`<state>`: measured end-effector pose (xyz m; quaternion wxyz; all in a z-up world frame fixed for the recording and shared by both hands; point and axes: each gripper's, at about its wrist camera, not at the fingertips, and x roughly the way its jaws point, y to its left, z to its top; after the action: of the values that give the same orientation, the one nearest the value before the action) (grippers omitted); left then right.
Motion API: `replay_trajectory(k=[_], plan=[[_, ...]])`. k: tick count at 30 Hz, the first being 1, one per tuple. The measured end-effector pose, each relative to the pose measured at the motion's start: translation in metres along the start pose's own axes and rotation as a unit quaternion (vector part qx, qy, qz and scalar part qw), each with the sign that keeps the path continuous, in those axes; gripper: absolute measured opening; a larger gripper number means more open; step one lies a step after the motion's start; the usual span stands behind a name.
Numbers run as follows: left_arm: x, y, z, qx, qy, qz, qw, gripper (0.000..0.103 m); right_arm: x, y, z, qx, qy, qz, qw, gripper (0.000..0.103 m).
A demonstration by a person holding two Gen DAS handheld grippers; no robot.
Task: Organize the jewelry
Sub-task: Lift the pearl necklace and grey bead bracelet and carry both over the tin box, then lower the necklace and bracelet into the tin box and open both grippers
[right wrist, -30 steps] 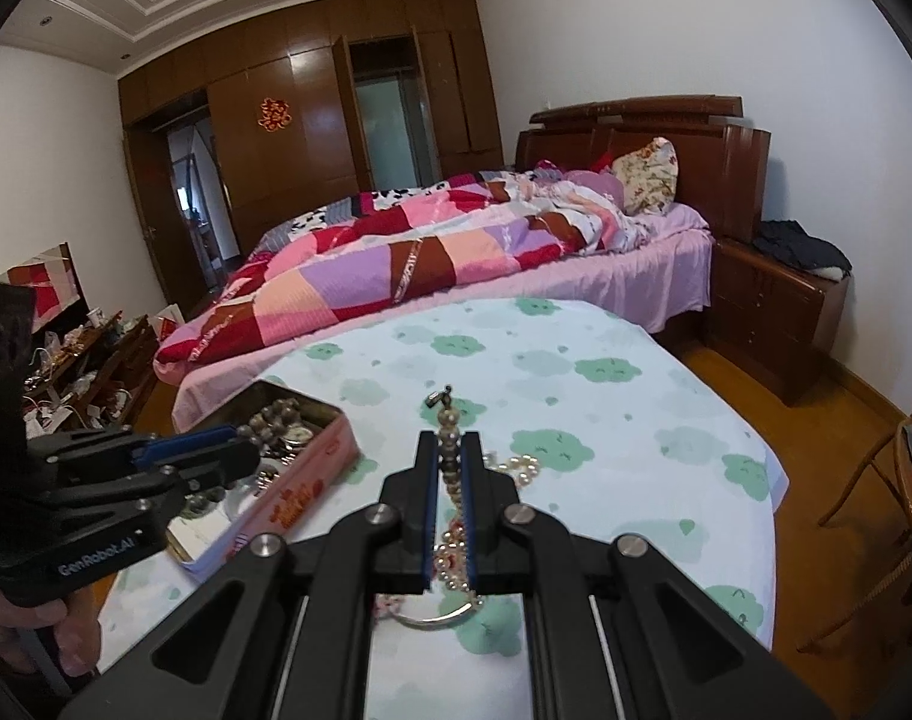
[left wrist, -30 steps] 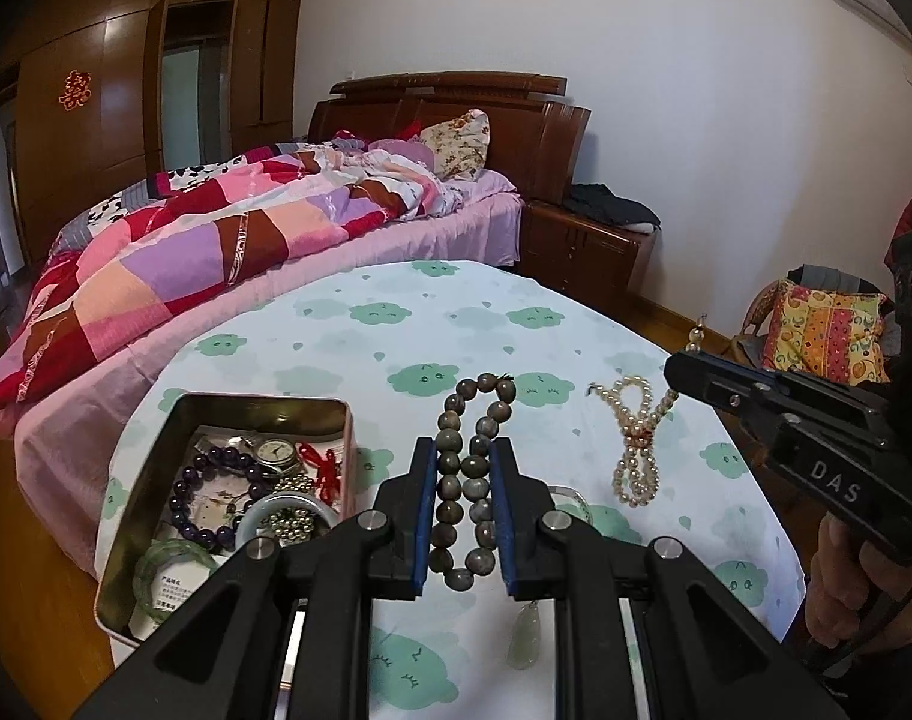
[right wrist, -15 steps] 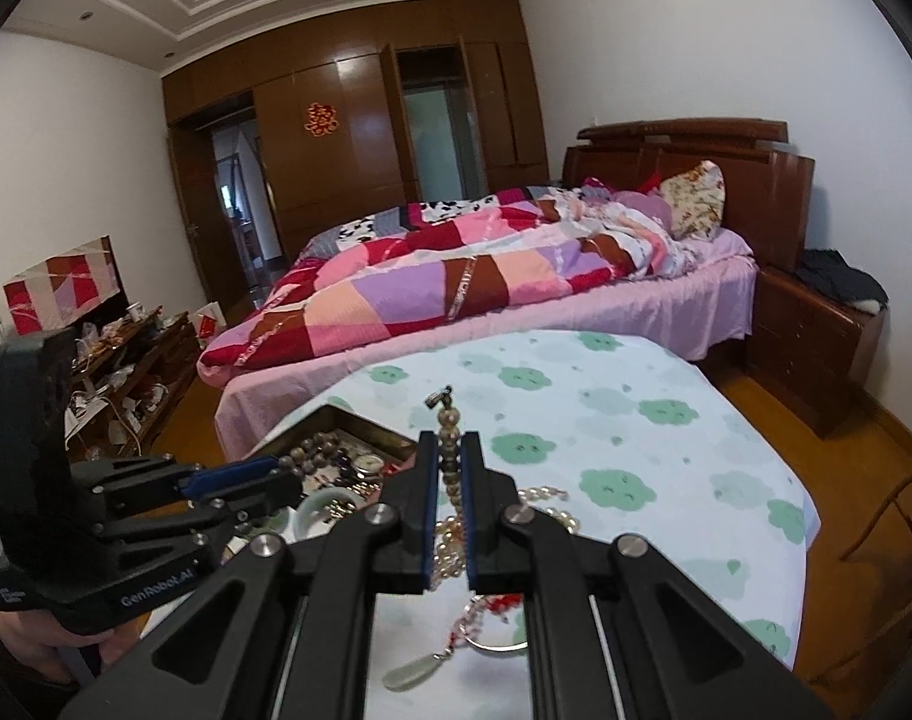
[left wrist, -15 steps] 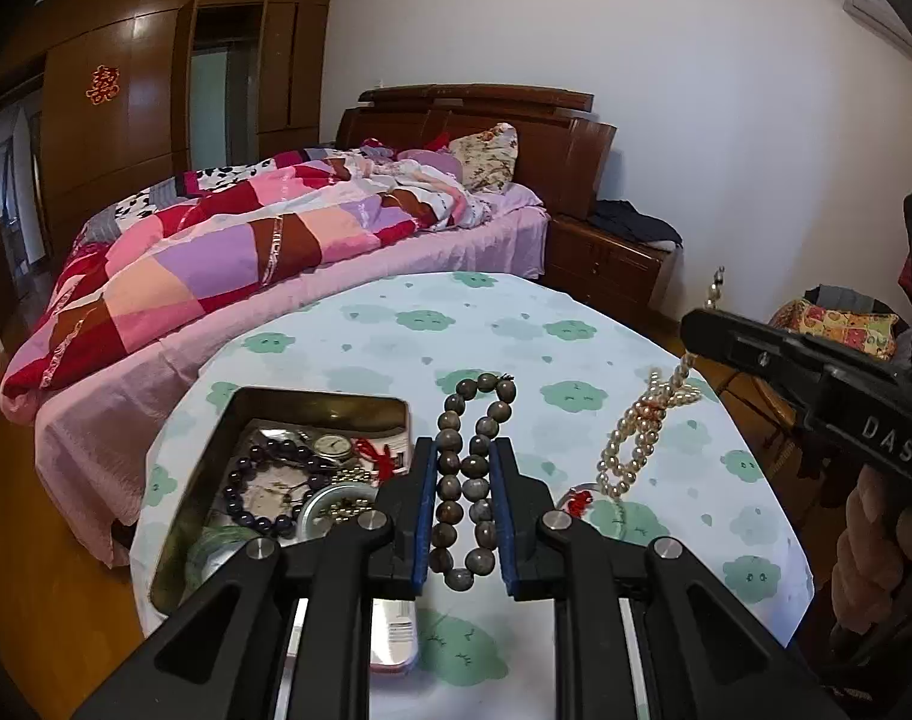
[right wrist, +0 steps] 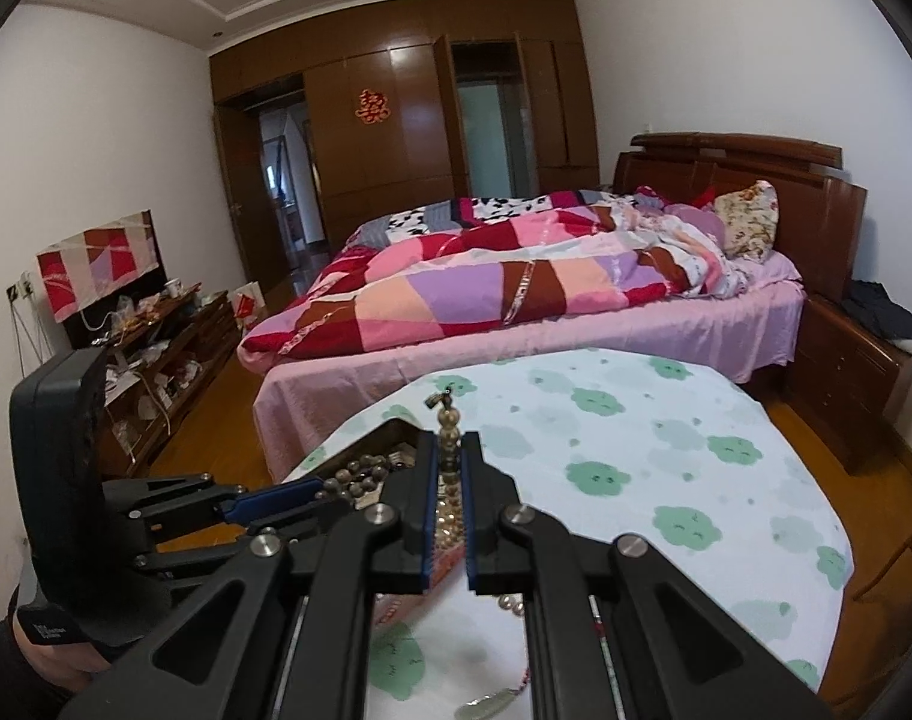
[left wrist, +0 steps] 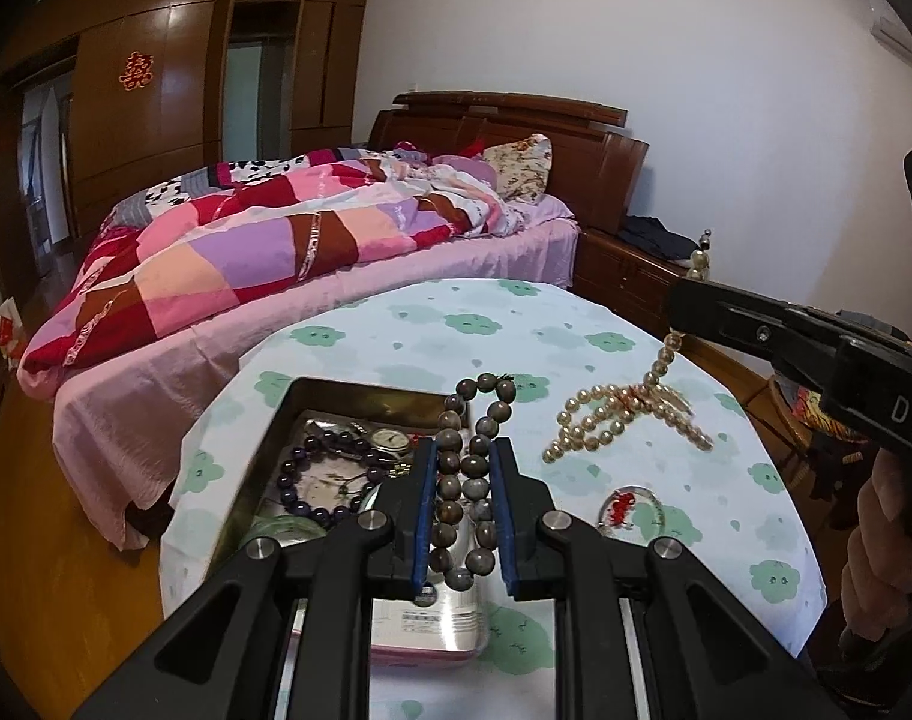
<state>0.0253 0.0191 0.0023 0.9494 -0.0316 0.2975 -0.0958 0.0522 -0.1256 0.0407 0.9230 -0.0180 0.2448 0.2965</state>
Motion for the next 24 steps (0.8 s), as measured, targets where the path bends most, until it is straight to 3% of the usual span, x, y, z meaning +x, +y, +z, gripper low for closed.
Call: replay_trajectory(k=[24], plan=[[0.009,0.048,-0.001,-0.047,0.007,0.031,0.9984,0.017,0.041,0.048,-0.002,-0.059,0.044,0.028,0.997,0.008]])
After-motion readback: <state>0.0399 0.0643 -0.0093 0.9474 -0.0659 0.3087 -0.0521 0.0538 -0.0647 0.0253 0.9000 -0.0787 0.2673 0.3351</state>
